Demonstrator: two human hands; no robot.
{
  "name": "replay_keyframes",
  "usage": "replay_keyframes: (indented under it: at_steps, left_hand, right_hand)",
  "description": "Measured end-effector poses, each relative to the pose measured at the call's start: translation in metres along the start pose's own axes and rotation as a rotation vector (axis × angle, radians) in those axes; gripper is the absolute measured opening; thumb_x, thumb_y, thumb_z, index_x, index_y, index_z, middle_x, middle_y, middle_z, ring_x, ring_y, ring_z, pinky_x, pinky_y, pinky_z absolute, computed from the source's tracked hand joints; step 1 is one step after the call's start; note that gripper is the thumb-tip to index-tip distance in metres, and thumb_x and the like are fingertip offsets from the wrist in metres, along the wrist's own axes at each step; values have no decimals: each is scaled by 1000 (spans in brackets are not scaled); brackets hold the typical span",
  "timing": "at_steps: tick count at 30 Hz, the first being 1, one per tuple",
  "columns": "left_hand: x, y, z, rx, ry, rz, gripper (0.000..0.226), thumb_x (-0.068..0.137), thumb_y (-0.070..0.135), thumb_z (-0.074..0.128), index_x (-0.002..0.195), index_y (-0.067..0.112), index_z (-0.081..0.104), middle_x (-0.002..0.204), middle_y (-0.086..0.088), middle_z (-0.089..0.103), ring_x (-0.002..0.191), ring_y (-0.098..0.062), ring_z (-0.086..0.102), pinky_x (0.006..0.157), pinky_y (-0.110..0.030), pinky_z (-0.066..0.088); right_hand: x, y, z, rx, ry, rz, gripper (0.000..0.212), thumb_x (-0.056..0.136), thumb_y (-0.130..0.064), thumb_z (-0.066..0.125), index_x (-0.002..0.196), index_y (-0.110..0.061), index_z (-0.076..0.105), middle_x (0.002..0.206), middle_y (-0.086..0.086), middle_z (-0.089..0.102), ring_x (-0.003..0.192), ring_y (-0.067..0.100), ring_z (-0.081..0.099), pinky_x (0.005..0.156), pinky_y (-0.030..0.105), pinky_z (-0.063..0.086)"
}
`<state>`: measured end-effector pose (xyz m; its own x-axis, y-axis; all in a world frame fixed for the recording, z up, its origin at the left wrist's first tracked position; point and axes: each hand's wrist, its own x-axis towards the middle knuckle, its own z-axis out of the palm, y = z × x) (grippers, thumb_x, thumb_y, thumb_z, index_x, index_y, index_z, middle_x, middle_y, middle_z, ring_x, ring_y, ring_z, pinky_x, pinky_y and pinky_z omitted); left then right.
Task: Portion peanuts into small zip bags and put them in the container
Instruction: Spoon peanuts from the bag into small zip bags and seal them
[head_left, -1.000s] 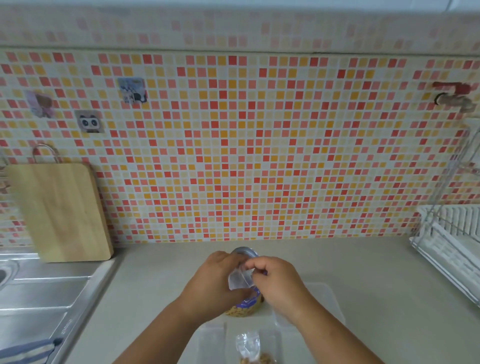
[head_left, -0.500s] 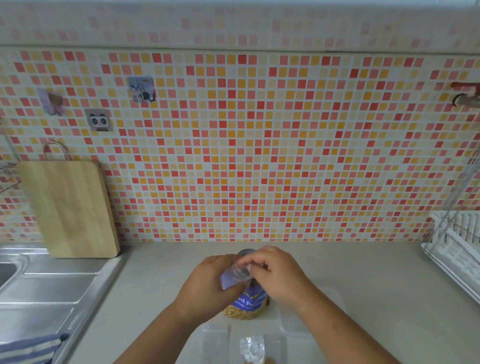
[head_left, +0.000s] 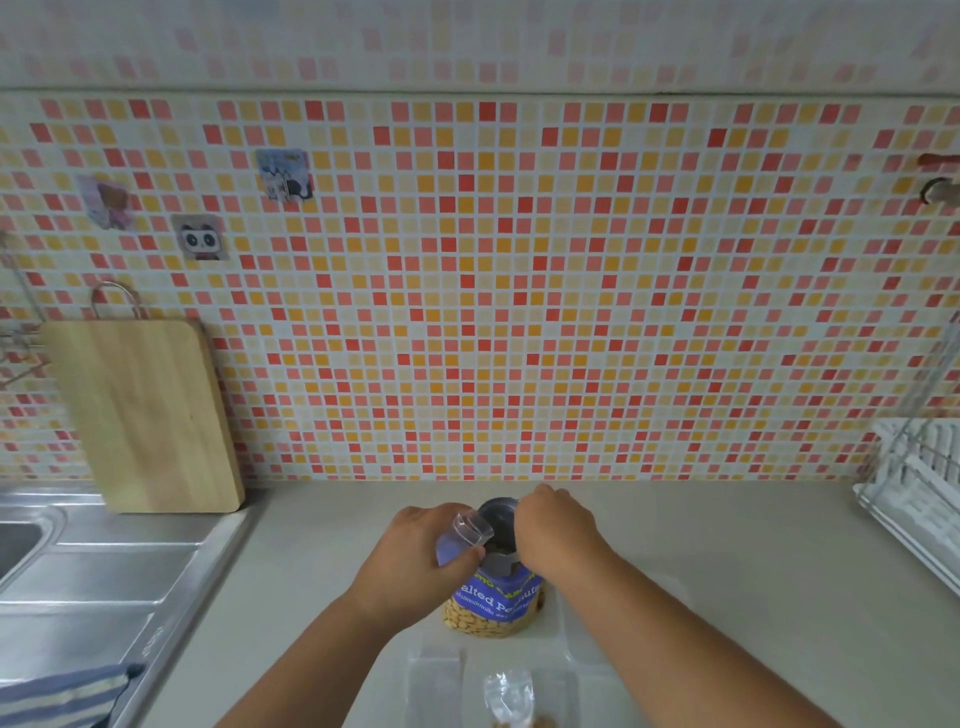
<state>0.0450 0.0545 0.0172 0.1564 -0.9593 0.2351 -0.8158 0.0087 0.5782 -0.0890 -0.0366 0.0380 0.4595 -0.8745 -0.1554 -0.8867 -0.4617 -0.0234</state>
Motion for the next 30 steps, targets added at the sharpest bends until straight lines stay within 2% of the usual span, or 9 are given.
replay_keyframes:
  at_steps: [2,7,12,16,18,21,25,27,30]
  left_hand:
    - [0,0,0,36,-5,-19,30,86,38,55,116,33,59,105,17,62,95,-8,45,71,-8,33]
    - [2,-3,1,71,-13,-81,31,86,42,53,116,34,58,107,13,64,98,-10,45,69,-16,35]
    - [2,-11,6,-96,-61,-127,22,84,31,58,106,29,64,95,9,68,85,-7,60,68,-16,45]
    - [1,-11,6,-149,-70,-127,19,84,30,60,102,29,64,92,9,69,82,-4,62,67,-14,48]
    - [1,-12,6,-164,-75,-123,18,83,30,61,101,30,65,91,10,69,81,-2,62,65,-11,46]
    - [1,-11,5,-176,-80,-128,20,84,28,61,104,29,64,92,10,68,81,0,60,62,-7,44]
    - [1,-12,4,-196,-86,-139,21,85,28,60,105,29,64,95,9,68,83,-1,59,64,-8,42]
    - [1,-14,4,-215,-91,-152,20,84,28,60,104,32,63,96,9,68,84,-1,61,66,-9,44]
    - [2,-14,2,-261,-114,-175,22,84,31,61,106,32,63,101,10,68,91,-6,62,70,-13,47]
  right_hand:
    - [0,-2,-3,-61,12,-11,46,89,-12,56,134,-9,46,129,10,48,119,27,46,95,32,43]
    - [-13,-1,-25,-134,91,-97,32,87,-10,54,119,-11,56,118,8,59,113,28,51,87,32,43]
    - [-9,-15,-14,-210,-97,-62,38,88,-17,61,125,-9,54,123,8,58,115,26,53,92,33,45]
    - [4,-27,8,30,-263,110,51,86,-18,64,134,-10,48,133,9,54,122,26,53,94,31,45]
    - [6,-26,10,92,-249,137,48,87,-19,62,133,-10,49,132,8,55,120,25,54,90,29,45]
    - [4,-17,9,152,-145,146,44,88,-15,59,131,-8,50,128,9,58,116,27,57,92,32,48]
    - [5,0,11,357,-49,184,26,88,-24,55,110,-15,67,106,6,68,93,25,64,70,28,47]
    - [5,9,13,474,-49,192,22,86,-26,56,96,-16,72,95,7,70,86,23,66,73,29,51]
    - [2,23,16,618,-48,191,24,84,-23,57,89,-8,74,96,14,73,90,28,68,84,36,54]
